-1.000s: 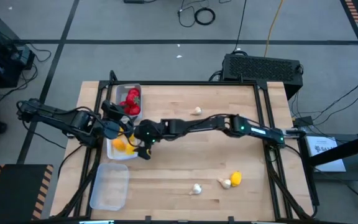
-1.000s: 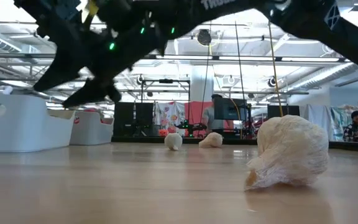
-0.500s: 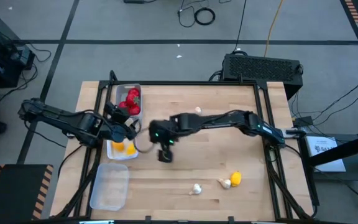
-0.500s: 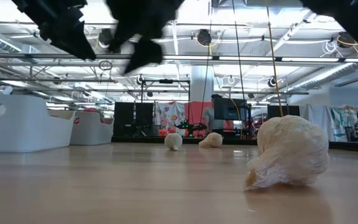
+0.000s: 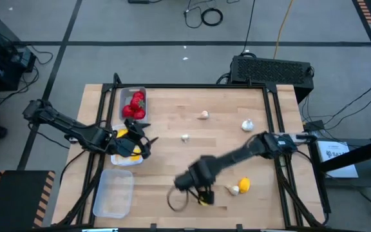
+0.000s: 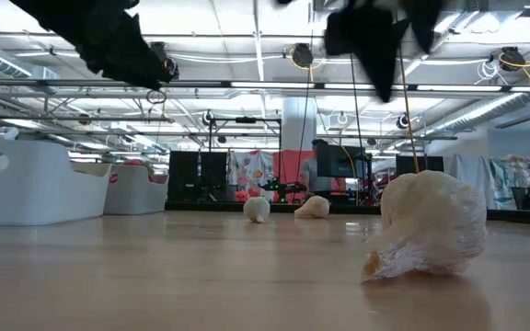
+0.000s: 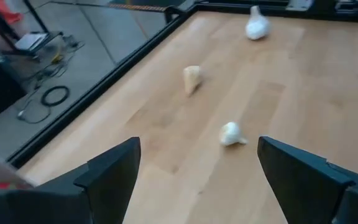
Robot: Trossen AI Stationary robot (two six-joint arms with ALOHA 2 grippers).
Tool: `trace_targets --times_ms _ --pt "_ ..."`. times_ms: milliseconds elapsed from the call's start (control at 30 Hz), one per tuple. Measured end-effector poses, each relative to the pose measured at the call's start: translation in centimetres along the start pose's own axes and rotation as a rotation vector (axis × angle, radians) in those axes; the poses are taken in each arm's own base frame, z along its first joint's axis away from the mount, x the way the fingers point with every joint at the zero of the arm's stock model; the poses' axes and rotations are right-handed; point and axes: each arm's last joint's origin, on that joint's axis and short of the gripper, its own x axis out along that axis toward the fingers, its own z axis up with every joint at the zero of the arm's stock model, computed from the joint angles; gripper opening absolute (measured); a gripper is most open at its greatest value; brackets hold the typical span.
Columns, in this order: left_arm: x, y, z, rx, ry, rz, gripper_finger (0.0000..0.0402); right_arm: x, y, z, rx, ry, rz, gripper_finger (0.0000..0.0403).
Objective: Sort produce into baskets
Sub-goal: Put the lemon into the white bin
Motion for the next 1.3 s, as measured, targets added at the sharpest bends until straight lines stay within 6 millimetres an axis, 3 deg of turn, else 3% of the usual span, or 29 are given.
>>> trace_targets --times_ms 200,400,667,800,1067,1300 --pt "0.8 -0.9 -0.5 0.064 0.014 0.0 0.0331 1.7 4.3 -2.8 0.015 0.048 -0.025 0.0326" --pt "1.1 -1.2 -0.8 0.081 0.031 0.002 0.0331 2.3 6.8 -6.8 -0.142 0.082 -0.066 0.0326" --pt "1.2 -1.5 -0.3 0.033 -0.001 -0.038 0.0331 3.2 4.0 -14.4 -0.425 0.223 -0.168 0.0326" --pt "1.2 -1.6 -0.1 0.014 -0.017 -0.045 0.0331 4.8 1.9 -16.7 -0.601 0.317 -0.194 0.0326" --pt "1.2 -1.6 -0.1 -0.013 -0.018 -0.049 0.0331 8.4 0.2 -17.6 -0.766 0.369 -0.185 0.0326" --pt "1.4 -1.4 0.1 -0.028 -0.023 -0.039 0.0331 9.2 0.3 -16.8 -0.834 0.254 -0.24 0.0326"
